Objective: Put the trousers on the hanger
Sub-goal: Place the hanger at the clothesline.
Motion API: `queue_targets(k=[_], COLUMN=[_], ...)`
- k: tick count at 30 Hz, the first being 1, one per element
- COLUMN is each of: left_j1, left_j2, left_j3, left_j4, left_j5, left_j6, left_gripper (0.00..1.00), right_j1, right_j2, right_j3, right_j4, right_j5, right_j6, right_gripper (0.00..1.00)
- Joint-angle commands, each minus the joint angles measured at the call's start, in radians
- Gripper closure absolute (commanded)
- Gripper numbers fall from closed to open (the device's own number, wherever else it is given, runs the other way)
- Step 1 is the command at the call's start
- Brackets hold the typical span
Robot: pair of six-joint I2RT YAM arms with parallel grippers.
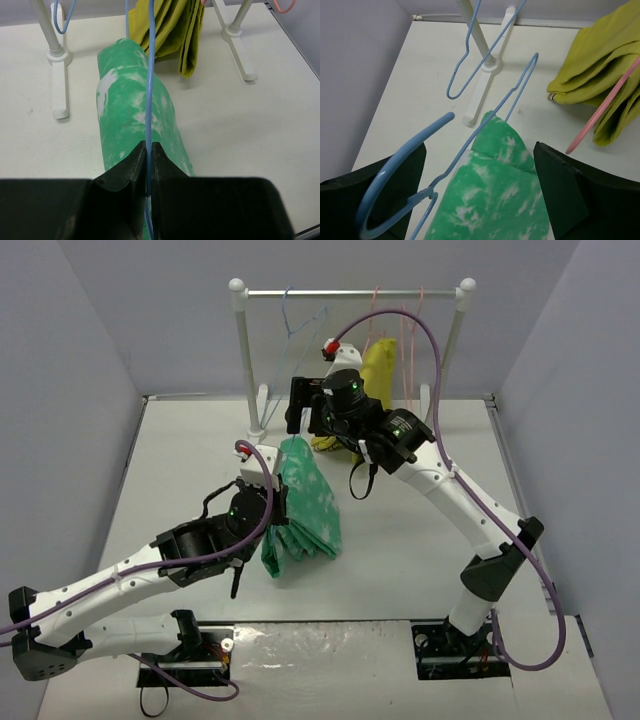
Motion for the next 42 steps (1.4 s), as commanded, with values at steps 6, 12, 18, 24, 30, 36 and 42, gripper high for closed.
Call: queue_targets(k=[6,12,18,24,30,36,42], left_j1=[0.03,0.117,0.256,0.315,0.377,0.418,0.44], left_j2=[-0.016,-0.014,0.04,0.121,0.19,0.246,0.327], left_j3=[0.048,0.131,0.258,0.372,0.395,0.449,0.527], left_j4=[0.135,0.12,0.115,0.15,0.26,0.33,0.422], left_j5=[-0.06,0.064,0.263,0.347,0.391,0.409,0.438], left_j6=[0.078,0.149,0.198,0.247,0.25,0.251,0.243], left_gripper=[1.0,1.0,1.0,1.0,1.0,1.0,1.0], right_j1=[-0.003,-0.012,-0.058,-0.116,-0.148,-0.158,-0.162], right_j2=[-0.196,-0.383,-0.52,-0.596,-0.646,-0.694,-0.726], right_j3=[-0.039,-0.157,-0.28,-0.417,-0.509,-0.562,-0.606], right_j4=[0.084,0.082,0.083,0.081,0.079,0.076,0.067], right_j5=[-0.002,0.11,0.213,0.192,0.158,0.179,0.2], right_j6=[-0.008,-0.07,-0.095,-0.077,-0.066,-0.071,-0.073], right_gripper=[0.04,0.01,0.0,0.0,0.0,0.0,0.0])
